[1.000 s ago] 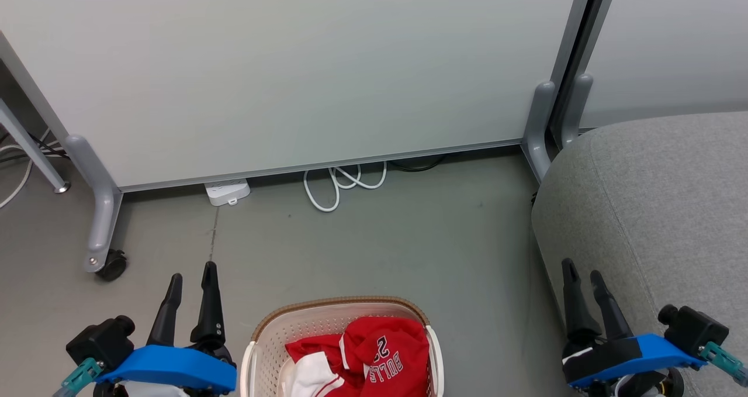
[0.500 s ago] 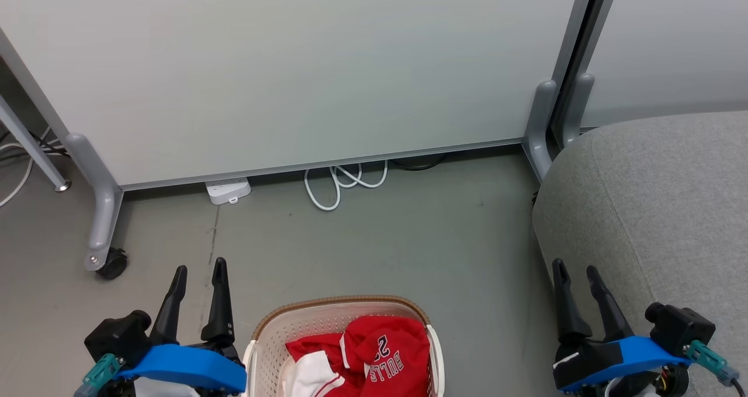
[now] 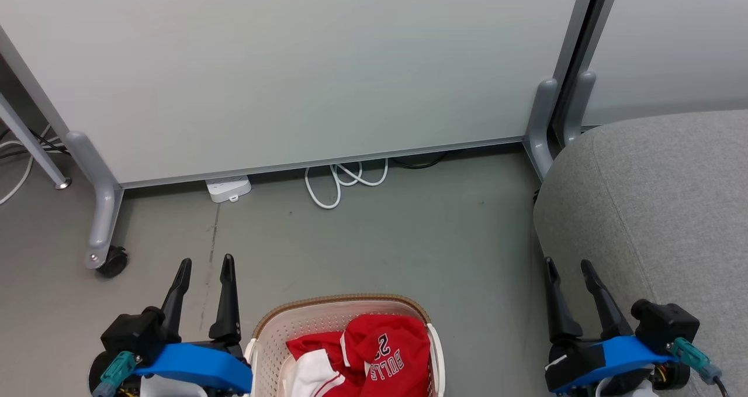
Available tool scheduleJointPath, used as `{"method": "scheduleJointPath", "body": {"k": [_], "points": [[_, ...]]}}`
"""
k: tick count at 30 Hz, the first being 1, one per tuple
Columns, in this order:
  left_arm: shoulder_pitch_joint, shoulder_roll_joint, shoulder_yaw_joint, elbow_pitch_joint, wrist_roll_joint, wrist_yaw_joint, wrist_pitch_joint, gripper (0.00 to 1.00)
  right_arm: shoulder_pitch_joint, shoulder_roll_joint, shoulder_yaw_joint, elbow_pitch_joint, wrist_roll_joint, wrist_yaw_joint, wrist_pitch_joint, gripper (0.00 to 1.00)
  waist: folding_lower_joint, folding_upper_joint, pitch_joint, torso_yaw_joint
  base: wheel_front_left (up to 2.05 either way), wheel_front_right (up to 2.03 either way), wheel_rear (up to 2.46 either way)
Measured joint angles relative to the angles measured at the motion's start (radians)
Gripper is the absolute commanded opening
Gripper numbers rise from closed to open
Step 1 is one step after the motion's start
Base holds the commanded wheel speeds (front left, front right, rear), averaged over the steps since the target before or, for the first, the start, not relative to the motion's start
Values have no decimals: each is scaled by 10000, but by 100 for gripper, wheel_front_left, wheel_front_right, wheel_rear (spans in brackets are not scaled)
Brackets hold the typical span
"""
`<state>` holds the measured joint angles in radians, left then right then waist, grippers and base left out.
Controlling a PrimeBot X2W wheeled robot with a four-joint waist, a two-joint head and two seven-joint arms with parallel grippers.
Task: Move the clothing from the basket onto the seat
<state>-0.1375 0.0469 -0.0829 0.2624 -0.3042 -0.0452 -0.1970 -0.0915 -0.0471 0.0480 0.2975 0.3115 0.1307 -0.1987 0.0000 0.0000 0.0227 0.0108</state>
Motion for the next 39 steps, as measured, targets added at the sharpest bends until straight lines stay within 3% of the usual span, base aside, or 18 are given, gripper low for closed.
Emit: {"method": "scheduleJointPath", "body": {"k": [28,39], "points": [[-88,2,-199,410,1916,33,-564,100,-15,-10,67,360,-2188,2,-531,100,0,0,9,37,0,0,0],[-101,6,-274,579,2188,75,-654,100,-13,-13,52,464,-2481,2,-625,100,0,0,-6,77,0,0,0]]}}
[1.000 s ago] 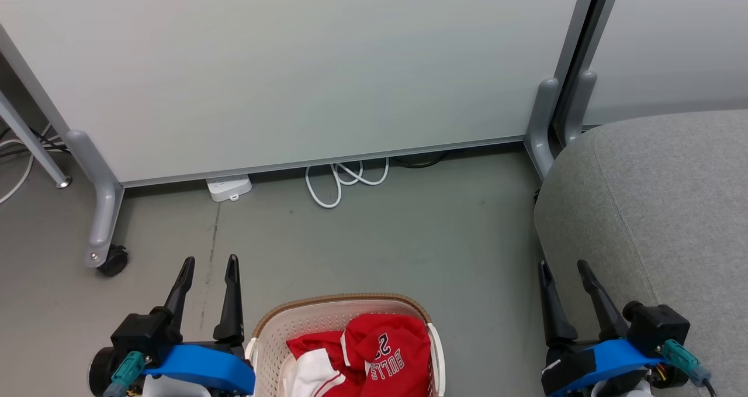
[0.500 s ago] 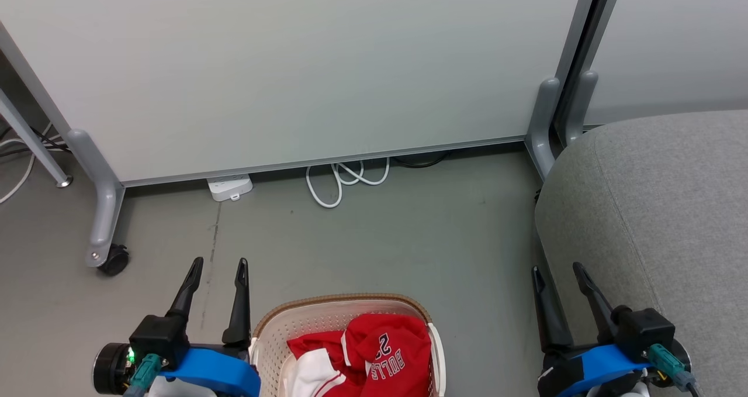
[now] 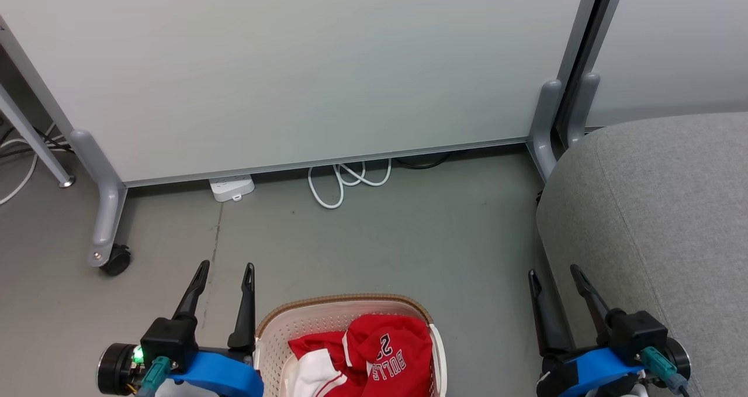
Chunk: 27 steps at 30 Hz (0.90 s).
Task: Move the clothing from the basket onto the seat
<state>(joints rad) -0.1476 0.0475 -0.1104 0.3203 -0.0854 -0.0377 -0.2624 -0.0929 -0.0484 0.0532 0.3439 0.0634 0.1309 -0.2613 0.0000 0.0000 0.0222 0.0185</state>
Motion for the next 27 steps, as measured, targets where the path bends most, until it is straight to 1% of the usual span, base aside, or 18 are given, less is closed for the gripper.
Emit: {"method": "scheduleJointPath", "body": {"k": [8,13,16,19,24,27], "points": [[-95,2,19,111,-12,-19,-2,100,-27,0,50,31,13,0,0,100,0,0,110,-38,0,0,0],[-814,19,-334,441,347,-378,-2,100,-337,0,10,-84,-15,0,-2,100,0,0,515,-136,0,0,0],[-1480,161,-798,940,627,-619,-2,100,-587,-4,15,-153,-128,0,-2,100,0,0,887,-212,0,0,0],[-2309,460,-1415,1601,928,-794,-2,100,-1027,-6,75,-316,-182,0,-2,100,1,0,1364,-333,0,0,0],[-3725,907,-2508,2909,1135,-890,-4,100,-1712,-8,136,-529,-211,2,-2,100,1,0,2343,-609,0,0,0],[-4415,1164,-3490,3670,1118,-901,-2,100,-2113,-6,176,-644,-209,2,-4,100,2,0,2982,-804,0,0,0]]}}
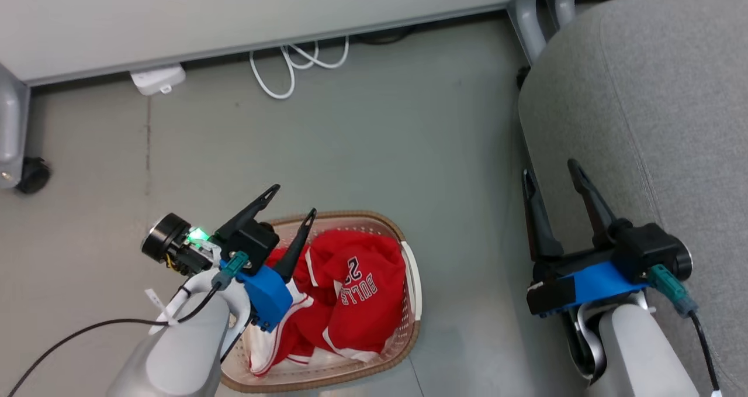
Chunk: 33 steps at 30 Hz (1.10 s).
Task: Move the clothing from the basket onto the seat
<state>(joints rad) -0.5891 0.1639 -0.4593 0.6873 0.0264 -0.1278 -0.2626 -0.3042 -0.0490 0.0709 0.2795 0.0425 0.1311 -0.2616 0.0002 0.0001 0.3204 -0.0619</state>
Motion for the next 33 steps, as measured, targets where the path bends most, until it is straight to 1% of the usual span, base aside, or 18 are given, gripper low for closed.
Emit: {"method": "scheduleJointPath", "body": {"k": [10,18,22,27,33], "points": [[-2007,736,-3348,2324,-729,-29,0,100,-1165,-8,255,-437,69,0,0,100,1,0,2193,-671,0,0,0],[-3231,1145,-5791,3708,-1264,-29,0,100,-1906,-8,219,-715,6,0,0,100,1,0,3819,-1086,0,0,0],[-3710,1300,-6809,4211,-1569,-29,-2,100,-2127,-10,190,-803,-38,0,2,100,0,0,4509,-1235,0,0,0],[-4318,1444,-7683,4847,-1908,-29,119,100,-2339,-8,203,-959,-54,0,2,100,0,0,5247,-1406,0,0,0],[-4821,1661,-8103,5267,-1833,-29,416,100,-2517,-8,257,-1147,-38,0,2,100,0,0,5936,-1655,0,0,0]]}}
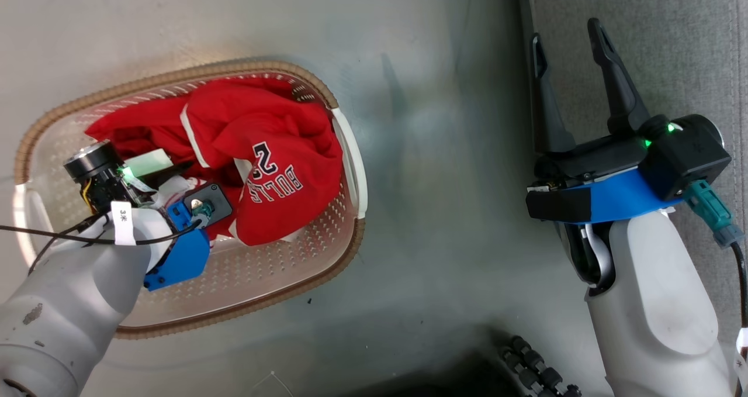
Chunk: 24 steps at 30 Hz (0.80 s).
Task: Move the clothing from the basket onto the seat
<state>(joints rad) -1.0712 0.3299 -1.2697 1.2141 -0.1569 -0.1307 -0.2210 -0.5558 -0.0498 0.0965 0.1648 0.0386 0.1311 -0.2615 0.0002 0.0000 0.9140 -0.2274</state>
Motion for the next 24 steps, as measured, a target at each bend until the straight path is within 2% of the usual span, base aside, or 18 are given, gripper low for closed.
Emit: {"method": "scheduleJointPath", "body": {"k": [10,11,12,13,14,22,24], "points": [[-193,67,-104,288,468,0,943,100,-186,0,-77,-115,27,0,-2,100,0,0,722,-177,0,0,0],[-193,63,-104,293,481,0,966,97,-188,0,-82,-119,27,0,-2,100,-1,0,734,-172,0,0,0],[-193,61,-104,299,510,0,972,49,-196,0,-90,-121,27,0,-2,100,-1,0,739,-164,0,0,0],[-193,61,-105,305,548,0,976,18,-217,0,-90,-121,27,0,-2,100,-1,0,734,-156,0,0,0],[-187,58,-105,313,579,0,982,0,-247,0,-92,-119,27,0,-2,100,-1,0,718,-150,0,0,0],[-22,-130,-109,297,508,0,832,0,-214,0,-215,-48,-6,0,0,100,-2,0,320,-58,0,0,0],[65,-267,-111,263,153,0,686,0,-140,2,-305,-29,-59,0,-2,100,-2,0,147,16,0,0,0]]}}
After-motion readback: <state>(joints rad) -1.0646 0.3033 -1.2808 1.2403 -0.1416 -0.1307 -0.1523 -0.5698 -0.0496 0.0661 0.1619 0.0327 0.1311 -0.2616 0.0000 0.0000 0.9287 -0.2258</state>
